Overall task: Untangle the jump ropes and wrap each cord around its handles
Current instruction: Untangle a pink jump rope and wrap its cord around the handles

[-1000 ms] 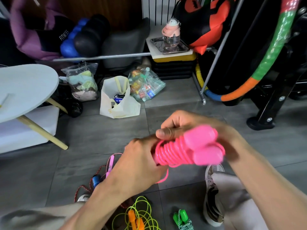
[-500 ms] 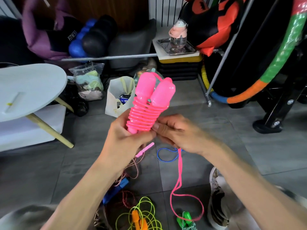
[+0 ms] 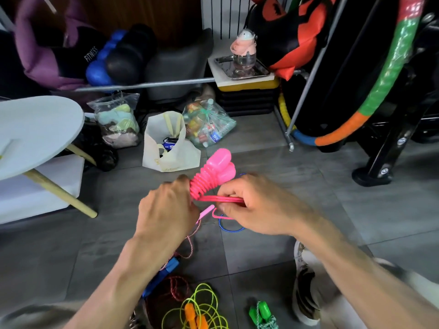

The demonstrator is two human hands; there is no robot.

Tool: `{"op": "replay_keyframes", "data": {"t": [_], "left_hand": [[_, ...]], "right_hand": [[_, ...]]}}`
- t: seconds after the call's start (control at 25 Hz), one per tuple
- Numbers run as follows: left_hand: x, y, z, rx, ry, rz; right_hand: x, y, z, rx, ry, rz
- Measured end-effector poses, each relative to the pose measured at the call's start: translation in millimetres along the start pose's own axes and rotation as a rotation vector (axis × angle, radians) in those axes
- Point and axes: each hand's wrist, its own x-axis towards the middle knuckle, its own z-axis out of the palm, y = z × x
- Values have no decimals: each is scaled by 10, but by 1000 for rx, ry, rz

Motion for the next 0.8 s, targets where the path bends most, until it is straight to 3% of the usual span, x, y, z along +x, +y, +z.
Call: {"op": "replay_keyframes", "data": {"t": [0.16, 0.28, 0.4, 0.56, 0.72, 0.8], "left_hand": [[-131, 151, 143, 199, -105, 191], [-181, 202, 190, 202, -69, 264], [-206, 171, 184, 178, -26, 418], [-196, 111, 213, 9, 30, 623], [-214, 129, 131, -221, 74, 748], [-269, 164, 59, -459, 65, 681]], "right_hand": [[-76, 85, -202, -214, 112, -10], [-94, 159, -295, -277, 181, -95], [-83, 197, -320, -256, 131, -155], [-61, 250, -411, 39, 19, -120], [-101, 227, -513, 572, -292, 19], [-111, 184, -493, 710, -253, -27]]}}
